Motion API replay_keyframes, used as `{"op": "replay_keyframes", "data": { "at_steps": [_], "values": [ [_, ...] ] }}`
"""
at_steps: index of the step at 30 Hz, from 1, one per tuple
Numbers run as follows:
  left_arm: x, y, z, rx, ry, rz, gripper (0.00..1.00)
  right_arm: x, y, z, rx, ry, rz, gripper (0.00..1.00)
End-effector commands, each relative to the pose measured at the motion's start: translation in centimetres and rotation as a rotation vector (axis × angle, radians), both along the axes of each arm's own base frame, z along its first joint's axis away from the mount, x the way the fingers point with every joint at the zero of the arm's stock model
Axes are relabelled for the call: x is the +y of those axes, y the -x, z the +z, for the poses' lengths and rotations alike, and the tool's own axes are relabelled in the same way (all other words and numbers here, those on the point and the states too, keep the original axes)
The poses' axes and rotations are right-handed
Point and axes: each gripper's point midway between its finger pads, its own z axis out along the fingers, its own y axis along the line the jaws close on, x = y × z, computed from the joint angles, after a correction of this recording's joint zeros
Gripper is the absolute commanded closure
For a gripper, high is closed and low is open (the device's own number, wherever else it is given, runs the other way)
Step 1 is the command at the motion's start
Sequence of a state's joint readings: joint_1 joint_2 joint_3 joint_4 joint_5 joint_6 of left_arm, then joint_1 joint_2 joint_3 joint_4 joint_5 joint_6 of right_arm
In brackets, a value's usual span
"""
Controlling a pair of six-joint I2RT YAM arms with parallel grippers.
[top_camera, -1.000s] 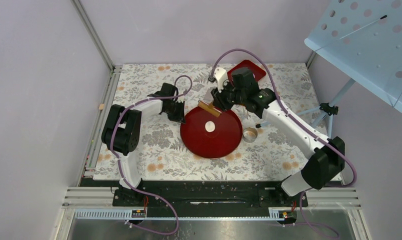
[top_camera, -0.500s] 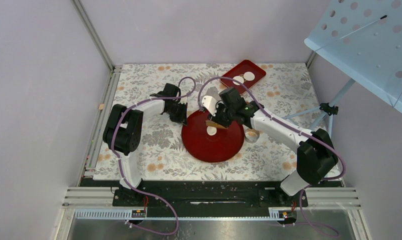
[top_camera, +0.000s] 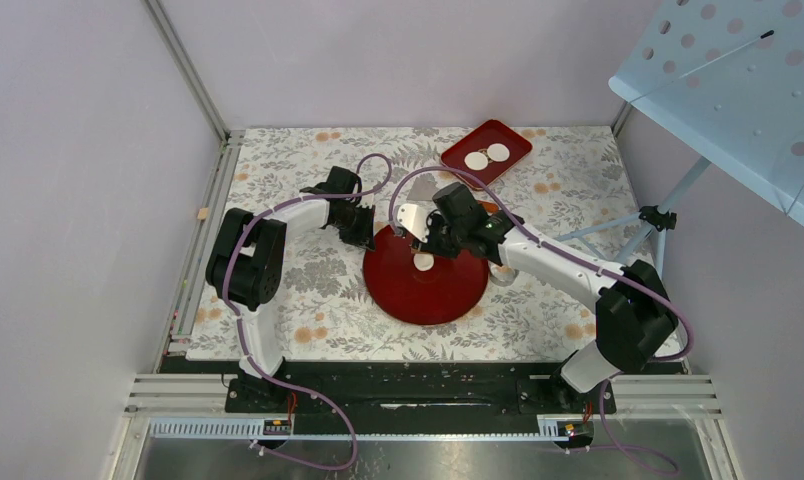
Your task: Roll out the dumpling wrappers from the dough
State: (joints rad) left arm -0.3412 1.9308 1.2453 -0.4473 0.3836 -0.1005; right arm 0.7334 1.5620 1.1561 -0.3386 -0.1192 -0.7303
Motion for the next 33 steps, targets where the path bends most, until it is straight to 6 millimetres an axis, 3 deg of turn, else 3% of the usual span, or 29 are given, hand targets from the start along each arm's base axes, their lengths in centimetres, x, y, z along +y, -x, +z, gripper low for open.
{"op": "replay_keyframes", "data": {
  "at_steps": [1, 22, 33],
  "values": [
    [0.0, 0.6, -0.8, 0.034, -0.020, -0.018, 1.00, -0.1, 0.5, 0.9, -0.054, 0.006, 0.045, 1.00],
    [0.1, 0.5, -0.8, 0.032, -0.025, -0.012, 1.00, -2.8, 4.9, -5.8, 0.101, 0.225, 0.127, 1.00],
    [0.1, 0.5, -0.7, 0.030, -0.025, -0.009, 1.00, -4.0, 7.8, -7.5, 0.206, 0.273, 0.169, 1.00]
  ]
}}
